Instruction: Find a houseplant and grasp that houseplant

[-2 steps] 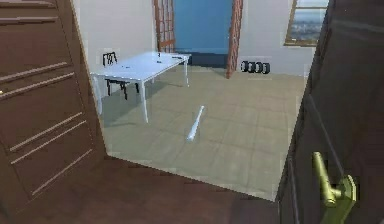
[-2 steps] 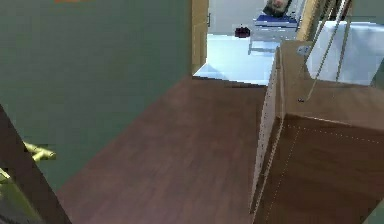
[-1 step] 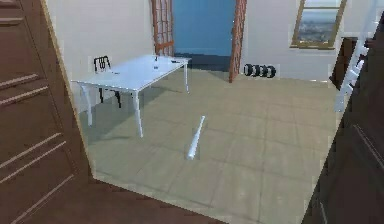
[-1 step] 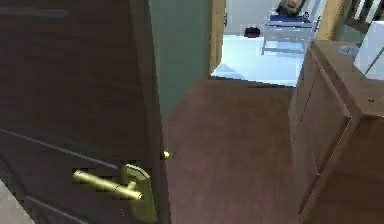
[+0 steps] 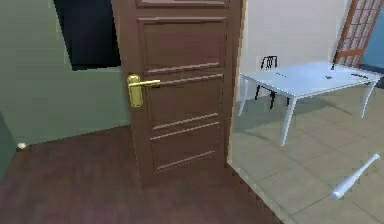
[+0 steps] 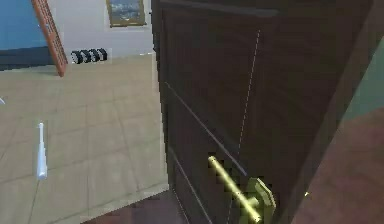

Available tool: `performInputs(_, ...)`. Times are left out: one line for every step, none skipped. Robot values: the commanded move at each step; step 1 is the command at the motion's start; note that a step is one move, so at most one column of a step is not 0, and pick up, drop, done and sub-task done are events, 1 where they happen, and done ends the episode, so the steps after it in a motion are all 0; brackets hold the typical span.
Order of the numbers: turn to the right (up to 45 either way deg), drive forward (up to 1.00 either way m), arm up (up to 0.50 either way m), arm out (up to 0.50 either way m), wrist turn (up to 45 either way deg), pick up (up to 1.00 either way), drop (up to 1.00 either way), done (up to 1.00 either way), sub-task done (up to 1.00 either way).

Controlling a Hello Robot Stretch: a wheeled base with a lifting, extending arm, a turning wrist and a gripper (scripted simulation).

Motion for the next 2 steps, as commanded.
performInputs(-45.0, 0.0, 0.0, 0.0, 0.0, 0.0, 0.0, 0.0, 0.0)
performInputs(0.0, 0.1, 0.0, 0.0, 0.0, 0.0, 0.0, 0.0, 0.0)
